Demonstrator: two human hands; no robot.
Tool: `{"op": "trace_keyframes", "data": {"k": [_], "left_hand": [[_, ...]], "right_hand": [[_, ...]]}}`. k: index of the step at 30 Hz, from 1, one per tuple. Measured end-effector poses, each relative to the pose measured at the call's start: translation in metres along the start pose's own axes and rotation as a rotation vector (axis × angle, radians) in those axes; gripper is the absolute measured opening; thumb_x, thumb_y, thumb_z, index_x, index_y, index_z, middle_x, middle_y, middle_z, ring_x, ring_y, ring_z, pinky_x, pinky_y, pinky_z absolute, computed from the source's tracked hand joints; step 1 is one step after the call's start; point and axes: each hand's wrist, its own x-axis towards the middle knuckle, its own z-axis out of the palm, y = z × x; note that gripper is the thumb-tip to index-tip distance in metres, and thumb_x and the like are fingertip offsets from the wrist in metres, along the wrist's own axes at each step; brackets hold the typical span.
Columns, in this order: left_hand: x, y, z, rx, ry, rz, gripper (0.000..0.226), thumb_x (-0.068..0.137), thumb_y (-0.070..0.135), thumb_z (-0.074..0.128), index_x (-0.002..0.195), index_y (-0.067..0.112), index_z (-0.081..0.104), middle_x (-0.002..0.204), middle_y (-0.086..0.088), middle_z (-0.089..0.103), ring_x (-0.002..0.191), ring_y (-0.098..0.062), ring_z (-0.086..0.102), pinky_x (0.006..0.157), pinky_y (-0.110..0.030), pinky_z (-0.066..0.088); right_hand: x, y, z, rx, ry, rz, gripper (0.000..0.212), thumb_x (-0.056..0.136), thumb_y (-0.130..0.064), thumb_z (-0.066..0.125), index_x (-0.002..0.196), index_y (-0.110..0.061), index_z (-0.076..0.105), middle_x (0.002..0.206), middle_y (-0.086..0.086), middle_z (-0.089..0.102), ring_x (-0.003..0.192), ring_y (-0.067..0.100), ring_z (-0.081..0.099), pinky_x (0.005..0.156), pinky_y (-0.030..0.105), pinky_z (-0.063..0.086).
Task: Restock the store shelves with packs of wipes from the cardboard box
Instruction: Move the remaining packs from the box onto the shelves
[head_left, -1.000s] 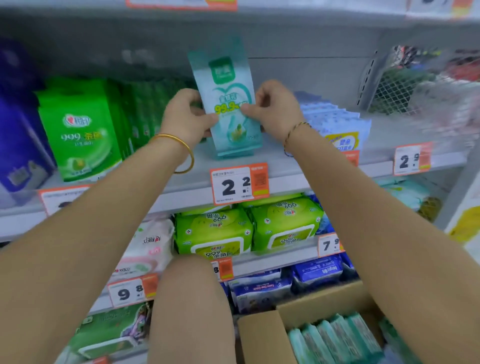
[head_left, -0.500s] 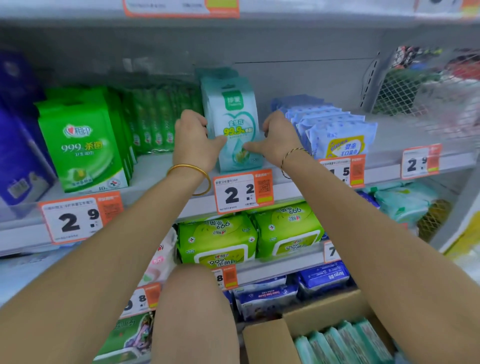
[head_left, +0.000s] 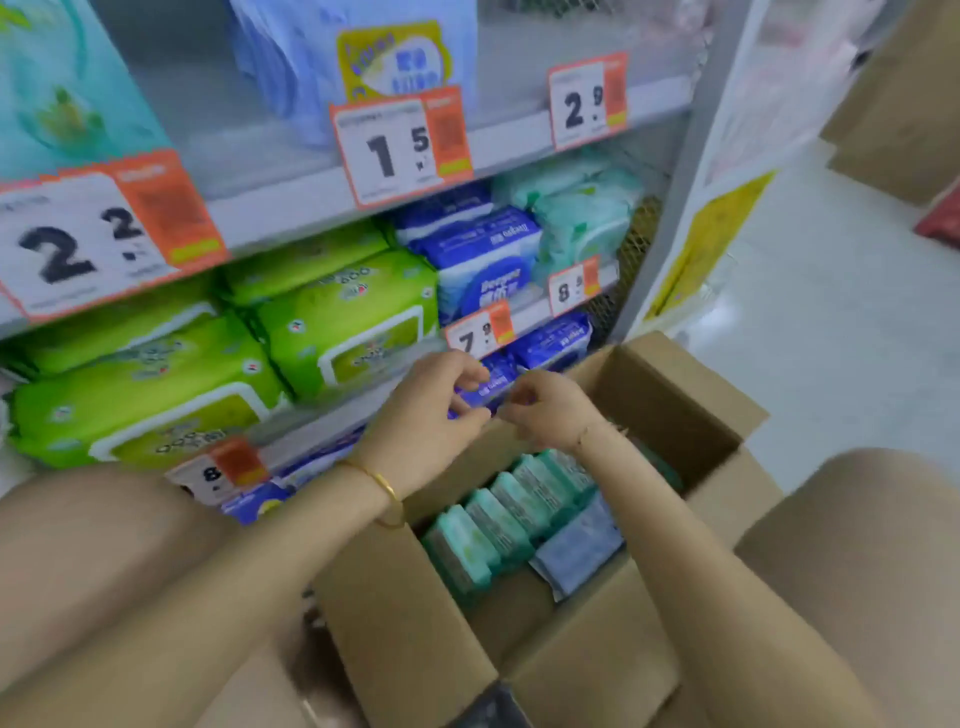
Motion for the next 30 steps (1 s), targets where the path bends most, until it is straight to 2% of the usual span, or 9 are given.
{"op": "trace_keyframes", "data": {"k": [4,7,13,17,21,22,24,26,30], "left_hand": [[0.025,-0.015,0.072,0.081,-0.298,-0.072,0.028,0.087,0.011,0.060,0.115,0.009,0.057,0.119,-0.009,0.056,0.094,-0.022,0.063,0.074,-0.012,0.044],[0.034,-0.025,0.100,0.145,-0.401,-0.092,0.029,0.087,0.016,0.061,0.115,0.012,0.057,0.119,-0.004,0.054,0.093,-0.018,0.064,0.086,-0.023,0.047],[0.053,-0.054,0.122,0.177,-0.478,-0.177,0.026,0.087,0.016,0.061,0.112,0.017,0.057,0.117,-0.001,0.051,0.091,-0.014,0.064,0.073,-0.012,0.038],[0.059,-0.064,0.131,0.151,-0.486,-0.229,0.024,0.086,0.013,0.061,0.110,0.016,0.057,0.117,-0.001,0.051,0.089,-0.012,0.064,0.066,0.000,0.039],[0.059,-0.067,0.139,0.071,-0.514,-0.280,0.024,0.085,0.009,0.062,0.108,0.016,0.057,0.119,-0.003,0.052,0.092,-0.014,0.064,0.083,-0.016,0.045],[0.059,-0.068,0.140,0.058,-0.521,-0.289,0.024,0.085,0.009,0.062,0.107,0.016,0.057,0.119,-0.003,0.052,0.092,-0.015,0.064,0.086,-0.021,0.046],[0.057,-0.070,0.138,0.044,-0.530,-0.307,0.024,0.085,0.010,0.062,0.107,0.018,0.057,0.118,-0.002,0.052,0.093,-0.014,0.063,0.088,-0.026,0.049],[0.056,-0.071,0.134,0.039,-0.535,-0.319,0.023,0.086,0.012,0.061,0.107,0.020,0.057,0.116,0.001,0.052,0.094,-0.012,0.062,0.088,-0.027,0.050],[0.057,-0.066,0.127,0.027,-0.551,-0.333,0.028,0.087,0.016,0.061,0.114,0.018,0.056,0.120,0.000,0.054,0.095,-0.013,0.061,0.088,-0.025,0.048]], "right_hand": [[0.031,0.107,0.039,-0.255,-0.022,0.371,0.041,0.089,-0.025,0.057,0.125,-0.008,0.047,0.132,0.016,0.049,0.121,0.034,0.049,0.097,0.042,0.043],[0.044,0.156,0.044,-0.381,0.014,0.521,0.043,0.093,-0.019,0.048,0.133,-0.007,0.036,0.139,0.017,0.036,0.130,0.034,0.036,0.102,0.043,0.037],[0.084,0.228,0.032,-0.564,0.126,0.606,0.045,0.099,-0.012,0.029,0.143,-0.003,0.025,0.150,0.022,0.024,0.137,0.037,0.025,0.104,0.047,0.034],[0.092,0.249,0.035,-0.403,0.151,0.661,0.051,0.094,-0.013,0.041,0.142,0.000,0.028,0.148,0.023,0.025,0.135,0.039,0.030,0.106,0.050,0.033],[0.100,0.258,0.043,-0.458,0.148,0.683,0.035,0.079,-0.011,0.039,0.092,-0.007,0.071,0.093,0.018,0.069,0.070,0.030,0.066,0.049,0.027,0.052],[0.101,0.261,0.044,-0.510,0.160,0.708,0.036,0.079,-0.012,0.037,0.090,-0.010,0.072,0.086,0.015,0.069,0.067,0.026,0.065,0.049,0.024,0.051],[0.097,0.252,0.037,-0.640,0.097,0.781,0.037,0.091,-0.009,0.033,0.115,-0.006,0.061,0.107,0.016,0.063,0.097,0.029,0.060,0.072,0.033,0.050],[0.097,0.259,0.037,-0.770,0.067,0.654,0.036,0.098,-0.008,0.029,0.127,-0.002,0.048,0.125,0.016,0.054,0.116,0.033,0.047,0.088,0.038,0.042],[0.091,0.227,0.023,-0.898,0.081,0.565,0.033,0.096,-0.014,0.036,0.123,-0.007,0.052,0.123,0.011,0.058,0.117,0.031,0.046,0.092,0.037,0.036]]}}
